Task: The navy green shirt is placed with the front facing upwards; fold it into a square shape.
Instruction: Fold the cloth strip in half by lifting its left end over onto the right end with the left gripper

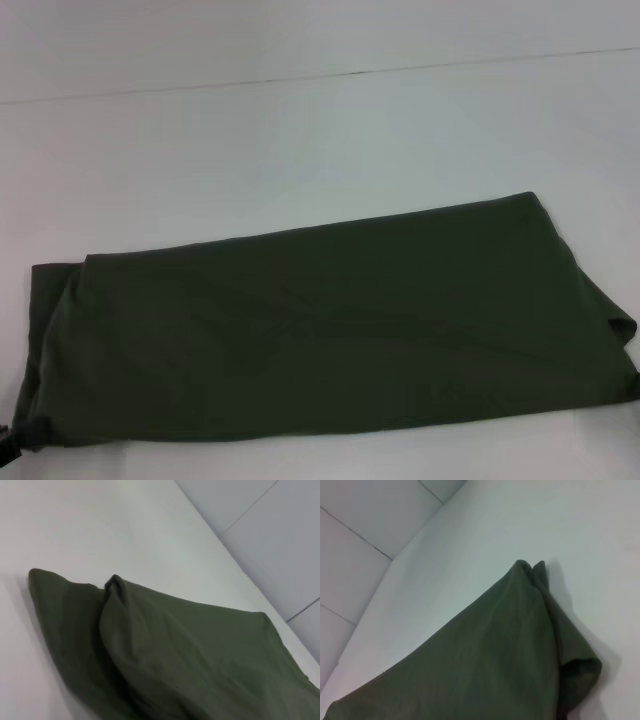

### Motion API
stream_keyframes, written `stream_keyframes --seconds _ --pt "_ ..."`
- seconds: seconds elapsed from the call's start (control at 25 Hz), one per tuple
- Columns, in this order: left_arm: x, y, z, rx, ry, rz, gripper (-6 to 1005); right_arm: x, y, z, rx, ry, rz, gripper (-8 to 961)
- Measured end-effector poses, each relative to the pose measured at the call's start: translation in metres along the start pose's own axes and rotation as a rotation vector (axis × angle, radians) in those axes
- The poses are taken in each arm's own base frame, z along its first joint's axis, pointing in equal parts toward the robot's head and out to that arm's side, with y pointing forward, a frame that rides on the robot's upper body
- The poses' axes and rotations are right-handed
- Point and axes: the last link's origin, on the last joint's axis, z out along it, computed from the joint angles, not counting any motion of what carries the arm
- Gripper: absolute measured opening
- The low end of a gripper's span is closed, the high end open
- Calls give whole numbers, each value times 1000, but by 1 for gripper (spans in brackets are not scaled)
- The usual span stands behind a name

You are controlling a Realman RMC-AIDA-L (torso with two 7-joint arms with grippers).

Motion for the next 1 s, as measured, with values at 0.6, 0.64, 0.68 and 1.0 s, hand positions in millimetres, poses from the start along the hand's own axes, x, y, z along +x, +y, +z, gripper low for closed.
stream_keyframes --seconds 0.6,0.64,0.68,1.0 --pt "8 -15 -12 105 105 -43 158 -21 -10 -8 56 -137 39 196" --pt "11 -16 -14 111 118 -43 202 -24 -9 -8 53 -156 32 216" --pt "14 -17 -15 115 132 -39 247 -27 -8 -8 45 -171 22 236" --pt "43 -15 -9 72 219 8 598 -55 28 24 -180 -226 -147 522"
